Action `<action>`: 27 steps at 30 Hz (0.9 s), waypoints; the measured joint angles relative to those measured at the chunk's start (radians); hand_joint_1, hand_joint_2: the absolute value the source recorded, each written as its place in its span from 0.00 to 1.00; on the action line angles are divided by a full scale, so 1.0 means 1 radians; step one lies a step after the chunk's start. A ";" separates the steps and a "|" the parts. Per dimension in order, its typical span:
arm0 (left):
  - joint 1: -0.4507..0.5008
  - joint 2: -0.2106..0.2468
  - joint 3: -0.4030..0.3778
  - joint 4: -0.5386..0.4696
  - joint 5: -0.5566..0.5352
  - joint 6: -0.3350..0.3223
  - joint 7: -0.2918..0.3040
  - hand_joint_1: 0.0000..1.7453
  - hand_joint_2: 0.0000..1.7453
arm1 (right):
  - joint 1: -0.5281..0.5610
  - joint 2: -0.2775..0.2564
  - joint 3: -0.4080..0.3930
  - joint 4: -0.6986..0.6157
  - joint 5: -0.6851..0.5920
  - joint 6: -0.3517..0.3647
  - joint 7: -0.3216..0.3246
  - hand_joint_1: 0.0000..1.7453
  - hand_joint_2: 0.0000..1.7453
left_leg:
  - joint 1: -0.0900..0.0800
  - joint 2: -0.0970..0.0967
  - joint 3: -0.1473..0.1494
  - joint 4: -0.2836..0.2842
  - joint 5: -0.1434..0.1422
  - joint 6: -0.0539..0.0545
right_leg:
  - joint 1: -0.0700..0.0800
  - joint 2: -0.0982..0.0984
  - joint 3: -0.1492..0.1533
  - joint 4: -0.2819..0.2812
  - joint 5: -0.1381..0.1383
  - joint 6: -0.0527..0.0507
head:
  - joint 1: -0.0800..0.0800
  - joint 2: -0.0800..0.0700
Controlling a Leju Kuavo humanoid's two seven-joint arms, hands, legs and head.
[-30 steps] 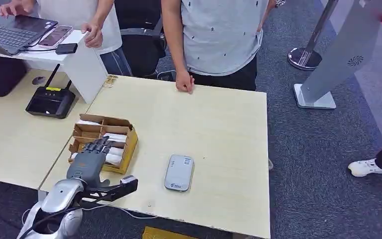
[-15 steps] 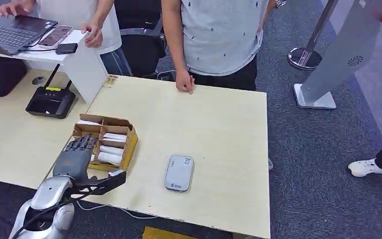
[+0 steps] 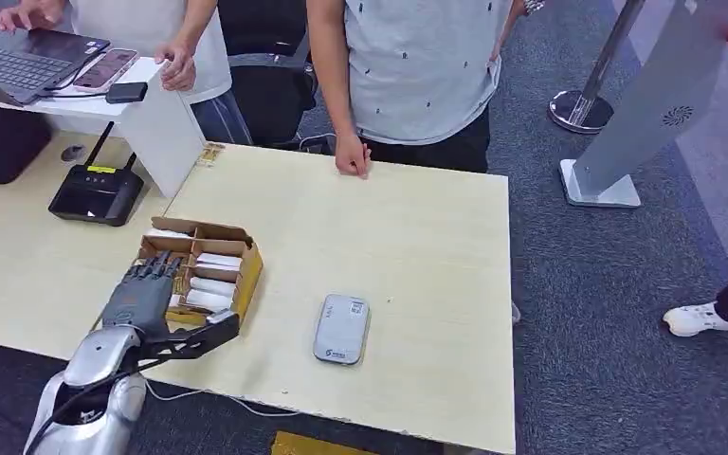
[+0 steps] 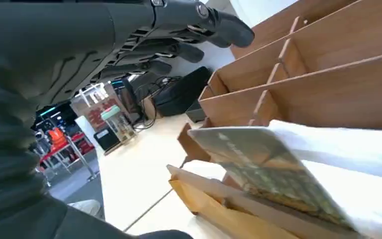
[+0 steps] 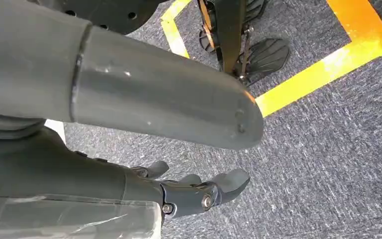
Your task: Pass the card to the sensor for recognition and then transmit it.
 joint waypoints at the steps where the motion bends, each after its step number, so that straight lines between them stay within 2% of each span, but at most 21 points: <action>1: -0.001 -0.003 0.000 0.002 0.000 0.000 0.000 0.00 1.00 | 0.000 0.000 0.000 0.000 0.000 0.000 0.000 0.00 0.00 | 0.000 0.000 0.000 0.000 0.000 0.000 | 0.000 0.000 0.000 0.000 0.000 0.000 | 0.000 0.000; 12: -0.013 -0.021 0.000 0.015 0.019 0.006 -0.035 0.00 1.00 | 0.000 0.000 0.000 0.000 -0.002 0.000 -0.003 0.00 0.00 | 0.000 0.000 0.000 0.000 0.000 0.000 | 0.000 0.000 0.000 0.000 0.000 0.000 | 0.000 0.000; 19: -0.013 -0.029 -0.007 0.015 0.028 0.006 -0.036 0.02 1.00 | 0.000 0.000 0.000 0.000 -0.006 0.000 -0.003 0.00 0.00 | 0.000 0.000 0.000 0.000 0.000 0.000 | 0.000 0.000 0.000 0.000 0.000 0.000 | 0.000 0.000; 20: -0.013 -0.029 -0.010 0.015 0.029 0.006 -0.036 0.93 1.00 | 0.000 0.000 0.000 0.000 -0.007 0.000 -0.003 0.00 0.00 | 0.000 0.000 0.000 0.000 0.000 0.000 | 0.000 0.000 0.000 0.000 0.000 0.000 | 0.000 0.000; 21: -0.012 -0.029 -0.011 0.015 0.029 0.006 -0.036 0.93 1.00 | 0.000 0.000 0.000 0.000 -0.007 0.000 -0.003 0.00 0.00 | 0.000 0.000 0.000 0.000 0.000 0.000 | 0.000 0.000 0.000 0.000 0.000 0.000 | 0.000 0.000; 22: -0.013 -0.029 -0.011 0.015 0.029 0.006 -0.036 1.00 1.00 | 0.000 0.000 0.000 0.000 -0.007 0.000 -0.003 0.00 0.00 | 0.000 0.000 0.000 0.000 0.000 0.000 | 0.000 0.000 0.000 0.000 0.000 0.000 | 0.000 0.000; 27: -0.013 -0.029 -0.014 0.015 0.031 0.015 -0.032 1.00 1.00 | 0.000 0.000 0.000 0.000 -0.011 0.000 -0.003 0.00 0.00 | 0.000 0.000 0.000 0.000 0.000 0.000 | 0.000 0.000 0.000 0.000 0.000 0.000 | 0.000 0.000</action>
